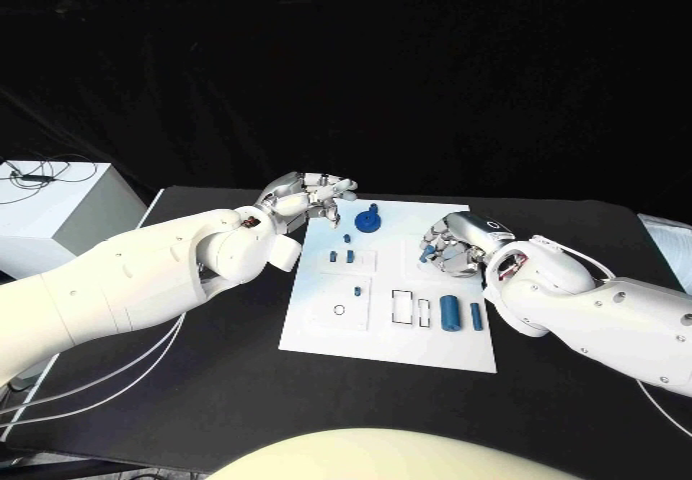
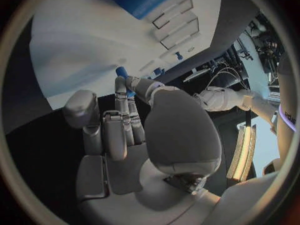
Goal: Assemble the parts on the task board
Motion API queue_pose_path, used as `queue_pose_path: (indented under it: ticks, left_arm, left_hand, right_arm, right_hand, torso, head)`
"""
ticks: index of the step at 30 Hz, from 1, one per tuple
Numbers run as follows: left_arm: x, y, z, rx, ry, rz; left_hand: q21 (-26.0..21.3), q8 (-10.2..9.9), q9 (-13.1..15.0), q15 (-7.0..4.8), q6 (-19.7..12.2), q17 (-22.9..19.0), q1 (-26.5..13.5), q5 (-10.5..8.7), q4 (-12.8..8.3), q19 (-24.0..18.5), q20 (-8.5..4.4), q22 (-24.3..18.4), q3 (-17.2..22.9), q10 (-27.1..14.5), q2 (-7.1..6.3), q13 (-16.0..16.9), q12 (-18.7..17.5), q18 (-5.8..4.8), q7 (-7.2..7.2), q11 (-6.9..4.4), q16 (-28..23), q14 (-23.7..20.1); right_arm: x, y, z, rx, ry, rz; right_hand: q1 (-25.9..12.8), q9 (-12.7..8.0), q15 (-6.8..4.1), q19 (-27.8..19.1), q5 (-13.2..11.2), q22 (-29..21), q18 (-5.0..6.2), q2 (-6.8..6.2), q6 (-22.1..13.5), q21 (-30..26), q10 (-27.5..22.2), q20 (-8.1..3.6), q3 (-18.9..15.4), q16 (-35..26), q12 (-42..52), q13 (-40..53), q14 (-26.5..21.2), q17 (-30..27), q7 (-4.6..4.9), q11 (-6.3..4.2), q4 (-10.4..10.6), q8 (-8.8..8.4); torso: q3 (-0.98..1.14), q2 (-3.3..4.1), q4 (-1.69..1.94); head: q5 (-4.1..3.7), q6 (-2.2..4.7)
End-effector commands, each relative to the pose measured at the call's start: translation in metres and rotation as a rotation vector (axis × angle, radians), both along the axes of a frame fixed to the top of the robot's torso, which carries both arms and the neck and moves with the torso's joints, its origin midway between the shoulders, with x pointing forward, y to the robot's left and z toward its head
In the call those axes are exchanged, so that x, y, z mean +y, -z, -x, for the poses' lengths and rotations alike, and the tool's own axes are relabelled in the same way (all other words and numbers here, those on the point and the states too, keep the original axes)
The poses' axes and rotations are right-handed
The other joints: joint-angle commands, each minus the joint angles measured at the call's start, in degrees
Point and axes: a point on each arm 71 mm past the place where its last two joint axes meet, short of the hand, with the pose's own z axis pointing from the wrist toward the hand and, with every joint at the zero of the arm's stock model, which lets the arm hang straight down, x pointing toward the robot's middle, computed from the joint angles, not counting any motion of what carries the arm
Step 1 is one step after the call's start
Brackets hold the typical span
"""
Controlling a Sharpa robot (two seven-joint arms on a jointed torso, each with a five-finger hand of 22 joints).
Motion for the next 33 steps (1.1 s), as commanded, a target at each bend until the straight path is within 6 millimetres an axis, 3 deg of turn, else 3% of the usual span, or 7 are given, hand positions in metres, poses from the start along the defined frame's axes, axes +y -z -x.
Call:
queue_pose_path:
  ticks: [1,7,21,25,33]
  left_arm:
    - [-0.001,-0.001,0.000,0.000,0.012,0.012]
    - [-0.001,0.000,-0.001,0.001,0.011,0.013]
    - [-0.003,0.000,-0.001,0.001,0.014,0.015]
    - [-0.004,0.001,-0.001,0.001,0.016,0.016]
    - [-0.006,0.001,-0.001,0.001,0.021,0.020]
  left_hand:
    - [0.3,0.2,0.0,0.12,-0.3,0.1,0.4,-0.29,0.2,0.3,-0.11,0.1,-0.2,-0.5,0.31,0.1,0.0,0.34,0.05,-0.14,-0.2,-0.4]
    - [0.3,0.2,0.0,0.12,-0.3,0.1,0.4,-0.29,0.2,0.3,-0.11,0.1,-0.2,-0.5,0.31,0.1,0.0,0.34,0.05,-0.14,-0.2,-0.4]
    - [0.3,0.3,0.0,0.13,-0.3,0.1,0.6,-0.31,0.3,0.2,-0.10,0.0,-0.2,-0.5,0.39,0.1,0.0,0.35,0.05,-0.13,-0.2,-0.4]
    - [0.3,0.3,0.0,0.13,-0.3,0.1,0.6,-0.31,0.3,0.2,-0.10,0.0,-0.2,-0.5,0.39,0.1,0.0,0.35,0.05,-0.13,-0.2,-0.4]
    - [0.3,0.3,0.0,0.13,-0.3,0.1,0.6,-0.31,0.3,0.2,-0.10,0.0,-0.2,-0.5,0.39,0.1,0.0,0.35,0.05,-0.13,-0.2,-0.4]
  right_arm:
    - [0.002,-0.008,0.005,0.001,0.001,-0.050]
    - [0.015,-0.019,0.018,-0.002,-0.047,-0.084]
    - [0.073,-0.028,0.050,-0.064,-0.235,-0.066]
    - [0.092,-0.026,0.061,-0.070,-0.289,-0.045]
    - [0.120,-0.009,0.073,-0.067,-0.348,0.016]
  right_hand:
    - [0.1,2.6,-0.38,0.1,0.0,0.1,-0.61,0.37,0.4,0.1,0.5,-0.48,0.4,0.3,-0.2,0.1,3.2,0.1,0.22,-0.04,0.0,2.09]
    - [0.1,2.7,-0.37,0.1,0.0,0.1,-0.60,0.34,0.3,0.1,0.5,-0.48,0.5,0.3,-0.3,0.1,3.2,0.0,0.23,-0.03,-0.2,2.18]
    - [0.2,2.9,-0.35,0.0,-0.2,0.2,-0.62,0.37,0.2,0.1,0.5,-0.49,0.7,0.3,-0.5,0.1,3.2,0.1,0.26,-0.01,-0.5,2.37]
    - [0.3,3.0,-0.35,0.0,-0.3,0.1,-0.60,0.38,0.2,0.0,0.5,-0.49,0.8,0.3,-0.5,0.1,3.2,0.1,0.27,-0.01,-0.5,2.40]
    - [0.3,3.0,-0.35,0.0,-0.3,0.1,-0.60,0.39,0.2,0.0,0.5,-0.49,0.9,0.3,-0.6,0.1,3.2,0.0,0.27,0.00,-0.6,2.44]
  torso:
    - [0.00,-0.03,-0.09]
    - [0.03,0.01,-0.15]
    - [-0.02,0.06,0.09]
    - [0.02,0.14,-0.03]
    - [-0.04,0.20,0.17]
  head:
    - [0.11,0.09]
    - [0.22,0.18]
    - [1.35,-0.16]
    - [1.62,-0.15]
    - [1.90,-0.66]
